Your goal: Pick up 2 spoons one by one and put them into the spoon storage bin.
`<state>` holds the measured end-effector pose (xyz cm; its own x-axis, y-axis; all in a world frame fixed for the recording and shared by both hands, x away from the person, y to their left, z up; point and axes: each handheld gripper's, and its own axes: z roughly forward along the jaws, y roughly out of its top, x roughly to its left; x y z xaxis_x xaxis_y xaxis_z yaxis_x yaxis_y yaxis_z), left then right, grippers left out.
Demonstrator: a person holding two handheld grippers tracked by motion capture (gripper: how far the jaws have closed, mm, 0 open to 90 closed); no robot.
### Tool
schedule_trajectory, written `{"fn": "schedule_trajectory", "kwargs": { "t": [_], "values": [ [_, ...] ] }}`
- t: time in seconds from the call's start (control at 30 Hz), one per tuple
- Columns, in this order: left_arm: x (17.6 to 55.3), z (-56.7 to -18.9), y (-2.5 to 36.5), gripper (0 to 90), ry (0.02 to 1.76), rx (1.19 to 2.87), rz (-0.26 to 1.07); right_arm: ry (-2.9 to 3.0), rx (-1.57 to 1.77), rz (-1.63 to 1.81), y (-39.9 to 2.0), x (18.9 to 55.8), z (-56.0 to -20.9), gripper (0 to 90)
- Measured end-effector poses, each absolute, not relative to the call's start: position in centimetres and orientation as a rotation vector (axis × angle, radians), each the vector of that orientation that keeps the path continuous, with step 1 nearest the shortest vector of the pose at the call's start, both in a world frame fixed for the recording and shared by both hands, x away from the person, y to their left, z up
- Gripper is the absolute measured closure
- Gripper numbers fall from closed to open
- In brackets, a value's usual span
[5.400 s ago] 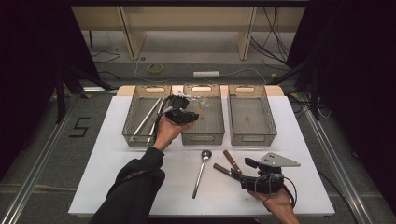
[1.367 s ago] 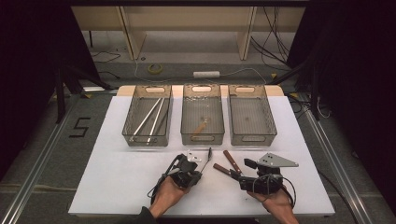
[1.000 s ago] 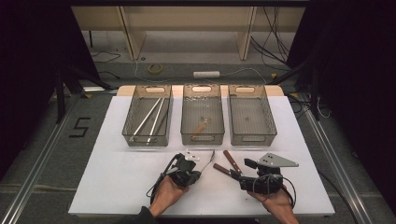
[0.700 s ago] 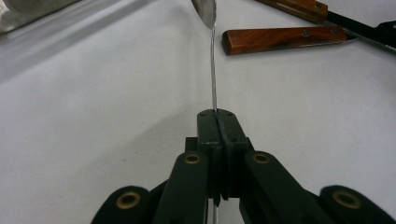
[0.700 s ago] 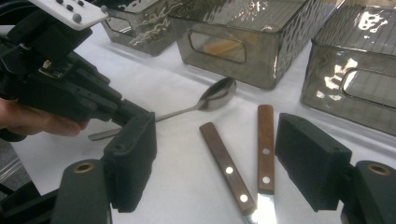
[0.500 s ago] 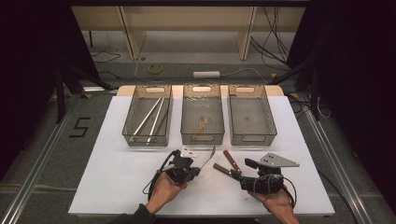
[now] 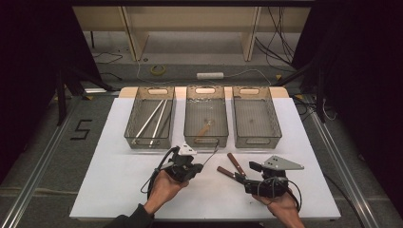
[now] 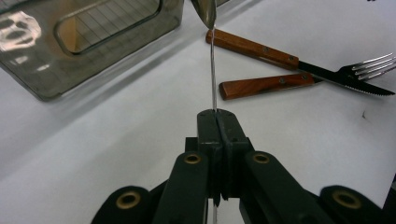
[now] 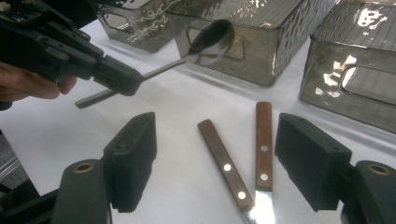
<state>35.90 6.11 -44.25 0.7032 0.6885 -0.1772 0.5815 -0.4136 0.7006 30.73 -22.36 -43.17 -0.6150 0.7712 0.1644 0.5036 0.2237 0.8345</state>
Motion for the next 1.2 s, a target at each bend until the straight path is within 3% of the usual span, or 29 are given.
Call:
{"fn": "schedule_trajectory", "kwargs": {
  "t": [0.47,1.2],
  "values": [
    [38.0,-41.6,6.9,89.0,0.959,2.064,0.200,2.221,1.203,1.335,-22.3,30.8,-43.3,30.6],
    [45.5,-38.8,7.8,88.9,1.080,1.960,0.252,2.216,1.208,1.345,-22.5,30.8,-43.3,30.7]
  ]
}}
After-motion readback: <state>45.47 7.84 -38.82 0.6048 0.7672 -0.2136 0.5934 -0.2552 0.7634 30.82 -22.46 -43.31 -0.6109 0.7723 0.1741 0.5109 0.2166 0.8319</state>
